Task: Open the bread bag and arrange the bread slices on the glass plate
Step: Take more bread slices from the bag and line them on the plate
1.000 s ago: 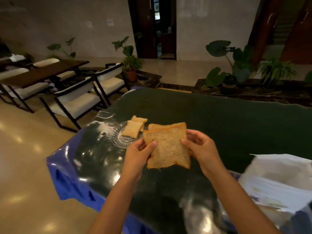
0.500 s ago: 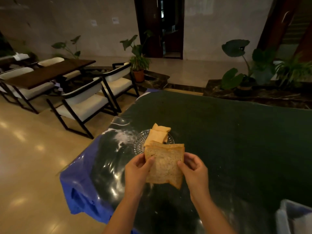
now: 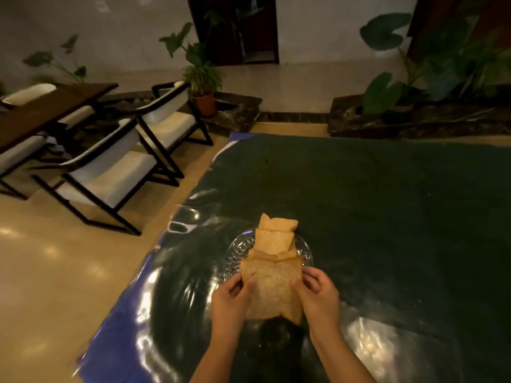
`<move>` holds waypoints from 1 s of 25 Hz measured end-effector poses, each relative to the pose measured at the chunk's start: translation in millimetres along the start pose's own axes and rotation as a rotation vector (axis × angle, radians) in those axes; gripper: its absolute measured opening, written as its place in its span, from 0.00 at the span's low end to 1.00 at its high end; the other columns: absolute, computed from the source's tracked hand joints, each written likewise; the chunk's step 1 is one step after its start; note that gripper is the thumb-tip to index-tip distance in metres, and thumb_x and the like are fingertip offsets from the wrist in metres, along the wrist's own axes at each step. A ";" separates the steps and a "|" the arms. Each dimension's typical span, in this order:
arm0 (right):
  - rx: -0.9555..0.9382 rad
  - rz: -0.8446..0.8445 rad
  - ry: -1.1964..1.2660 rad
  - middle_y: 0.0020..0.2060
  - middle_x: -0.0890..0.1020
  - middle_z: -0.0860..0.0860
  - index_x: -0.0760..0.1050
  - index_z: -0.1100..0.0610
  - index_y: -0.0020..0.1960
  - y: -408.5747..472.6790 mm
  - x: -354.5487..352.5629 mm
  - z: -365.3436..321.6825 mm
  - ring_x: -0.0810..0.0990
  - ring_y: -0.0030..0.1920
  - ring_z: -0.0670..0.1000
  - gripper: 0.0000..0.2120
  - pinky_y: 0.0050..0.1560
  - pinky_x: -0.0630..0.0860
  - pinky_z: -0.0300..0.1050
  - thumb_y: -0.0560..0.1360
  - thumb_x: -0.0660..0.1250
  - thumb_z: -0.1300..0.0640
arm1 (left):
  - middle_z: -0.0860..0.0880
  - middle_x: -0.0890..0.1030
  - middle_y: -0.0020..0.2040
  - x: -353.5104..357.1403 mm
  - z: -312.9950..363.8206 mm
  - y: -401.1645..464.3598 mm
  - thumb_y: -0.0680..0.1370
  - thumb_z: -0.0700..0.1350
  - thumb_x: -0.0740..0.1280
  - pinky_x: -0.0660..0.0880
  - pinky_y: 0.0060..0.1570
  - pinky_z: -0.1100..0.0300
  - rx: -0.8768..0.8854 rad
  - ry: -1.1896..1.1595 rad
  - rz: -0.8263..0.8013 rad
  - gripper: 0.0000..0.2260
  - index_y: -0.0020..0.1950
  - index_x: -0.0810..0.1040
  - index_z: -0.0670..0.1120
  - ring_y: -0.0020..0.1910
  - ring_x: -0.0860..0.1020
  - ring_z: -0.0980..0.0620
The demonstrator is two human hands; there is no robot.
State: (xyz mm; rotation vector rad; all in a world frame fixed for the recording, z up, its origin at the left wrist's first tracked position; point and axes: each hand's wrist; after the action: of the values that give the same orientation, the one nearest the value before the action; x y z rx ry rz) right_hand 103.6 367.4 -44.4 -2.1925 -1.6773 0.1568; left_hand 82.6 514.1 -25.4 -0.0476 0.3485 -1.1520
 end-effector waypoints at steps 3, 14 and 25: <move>0.023 0.106 0.010 0.44 0.83 0.50 0.76 0.49 0.43 15.1 24.1 17.1 0.82 0.45 0.48 0.12 0.44 0.80 0.47 0.69 0.69 0.66 | 0.61 0.83 0.38 -4.6 -17.1 43.6 0.72 0.40 0.70 0.76 0.32 0.70 -0.042 0.012 -0.084 0.11 0.44 0.80 0.57 0.39 0.81 0.65; 0.021 0.291 -0.027 0.45 0.83 0.51 0.77 0.50 0.44 63.3 65.7 61.3 0.81 0.48 0.50 0.11 0.49 0.79 0.51 0.69 0.69 0.66 | 0.56 0.85 0.41 -0.8 -62.2 118.5 0.75 0.39 0.67 0.78 0.38 0.65 -0.077 0.061 -0.253 0.10 0.46 0.81 0.56 0.42 0.82 0.58; -0.008 0.302 -0.055 0.44 0.83 0.50 0.78 0.55 0.48 72.7 62.4 76.8 0.82 0.46 0.47 0.10 0.46 0.79 0.47 0.70 0.68 0.66 | 0.55 0.85 0.40 3.9 -78.3 125.8 0.75 0.36 0.66 0.79 0.40 0.62 -0.081 0.021 -0.284 0.14 0.41 0.81 0.57 0.41 0.83 0.57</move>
State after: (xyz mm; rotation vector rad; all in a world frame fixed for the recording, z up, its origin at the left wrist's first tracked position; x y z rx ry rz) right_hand 163.4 428.0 -132.8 -2.4573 -1.3656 0.2922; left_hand 172.4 573.5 -127.4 -0.1600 0.4164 -1.4192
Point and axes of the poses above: each hand's wrist, its own y-axis towards the middle knuckle, its own x-axis out of the palm, z = x × y
